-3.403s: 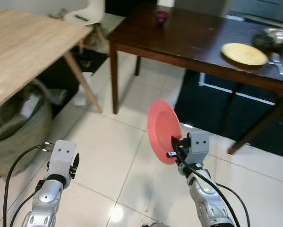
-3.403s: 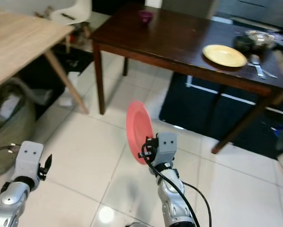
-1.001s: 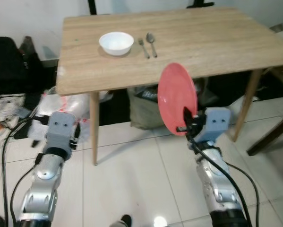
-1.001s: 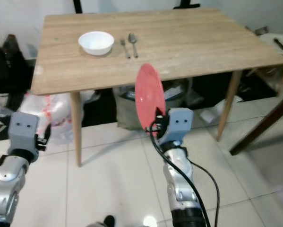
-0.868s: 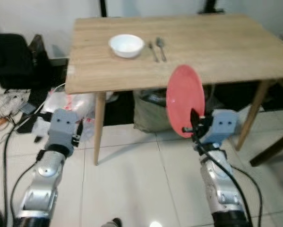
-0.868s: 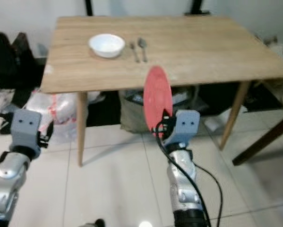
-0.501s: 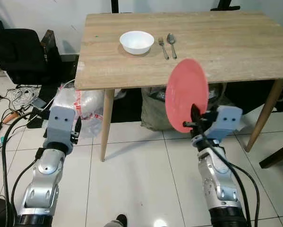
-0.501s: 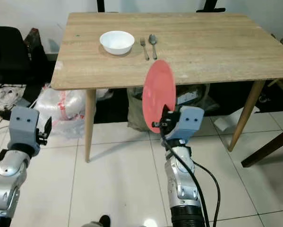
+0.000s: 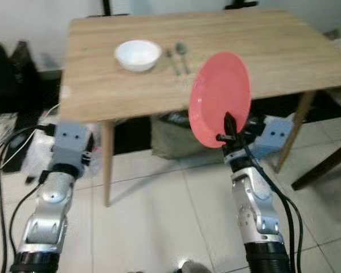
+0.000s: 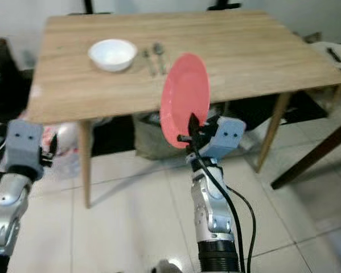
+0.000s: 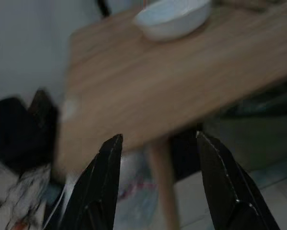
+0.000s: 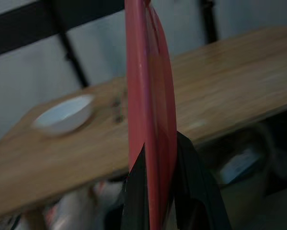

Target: Setting the table

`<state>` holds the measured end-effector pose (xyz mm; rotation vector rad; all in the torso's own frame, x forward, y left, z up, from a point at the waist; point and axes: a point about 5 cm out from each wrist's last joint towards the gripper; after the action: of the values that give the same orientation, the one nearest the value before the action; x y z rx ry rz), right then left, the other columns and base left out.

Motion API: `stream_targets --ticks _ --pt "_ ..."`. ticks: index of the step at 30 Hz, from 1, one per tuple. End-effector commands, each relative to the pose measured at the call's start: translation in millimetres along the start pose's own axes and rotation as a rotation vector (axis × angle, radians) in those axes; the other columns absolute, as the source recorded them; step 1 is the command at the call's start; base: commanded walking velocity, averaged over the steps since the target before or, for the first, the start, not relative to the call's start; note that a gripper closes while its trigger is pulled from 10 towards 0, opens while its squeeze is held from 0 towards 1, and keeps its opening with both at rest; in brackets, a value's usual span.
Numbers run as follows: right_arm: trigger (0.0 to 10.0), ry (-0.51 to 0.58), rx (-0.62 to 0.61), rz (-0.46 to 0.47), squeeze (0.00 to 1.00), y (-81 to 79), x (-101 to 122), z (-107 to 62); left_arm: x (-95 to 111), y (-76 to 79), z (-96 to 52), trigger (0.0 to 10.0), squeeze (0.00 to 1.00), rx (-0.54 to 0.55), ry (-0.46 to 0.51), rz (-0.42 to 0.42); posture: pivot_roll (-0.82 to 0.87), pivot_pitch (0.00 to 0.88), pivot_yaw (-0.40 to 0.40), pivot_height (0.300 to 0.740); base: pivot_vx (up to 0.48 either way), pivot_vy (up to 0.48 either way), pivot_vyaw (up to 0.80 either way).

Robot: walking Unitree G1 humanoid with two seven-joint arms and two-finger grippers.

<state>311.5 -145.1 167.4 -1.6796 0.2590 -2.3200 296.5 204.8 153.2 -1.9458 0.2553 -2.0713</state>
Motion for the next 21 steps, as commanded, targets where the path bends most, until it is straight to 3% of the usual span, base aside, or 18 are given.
stream_targets --ticks 1,7,10,11,12,16,21 --pt "10.0 0.009 0.007 0.020 0.00 -0.5 3 -0.2 -2 -0.1 -1.5 10.0 0.00 0.000 -0.002 0.015 -0.04 0.023 0.044 0.740 0.480 0.000 -0.80" --pt "10.0 -0.051 0.212 0.135 0.00 -20.3 1 -2.2 -1 0.5 -1.8 10.0 0.00 -0.003 0.007 0.029 -0.04 0.020 0.047 0.740 0.479 0.000 0.00" --pt "10.0 -0.061 0.245 0.156 0.00 -23.4 1 -3.2 -1 0.5 -1.9 10.0 0.00 -0.002 0.009 0.030 -0.04 0.017 0.048 0.740 0.480 0.000 0.00" --pt "10.0 -0.083 0.351 0.248 0.00 -33.4 4 -6.9 0 0.1 -2.2 10.0 0.00 0.010 0.019 0.037 -0.04 0.017 0.048 0.740 0.480 0.000 0.00" --pt "10.0 -0.086 0.376 0.272 0.00 -35.9 5 -7.9 0 0.1 -2.3 10.0 0.00 0.013 0.021 0.039 -0.04 0.017 0.048 0.740 0.480 0.000 0.00" --pt "10.0 -0.084 0.385 0.325 0.00 -37.6 8 -7.3 1 0.5 -2.8 10.0 0.00 0.016 0.024 0.041 -0.04 0.014 0.046 0.740 0.480 0.000 0.63" --pt "10.0 -0.054 0.314 0.393 0.00 -28.3 14 0.1 2 0.6 -3.5 10.0 0.00 0.020 0.032 0.043 -0.04 0.008 0.045 0.740 0.480 0.000 0.60"
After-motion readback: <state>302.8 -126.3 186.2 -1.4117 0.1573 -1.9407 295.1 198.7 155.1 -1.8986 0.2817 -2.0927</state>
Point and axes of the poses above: a point about 5 cm out from each wrist's last joint towards the gripper, its own z axis pointing out of the wrist towards the gripper, its own x axis along the axis of the wrist's last joint, y = z × x
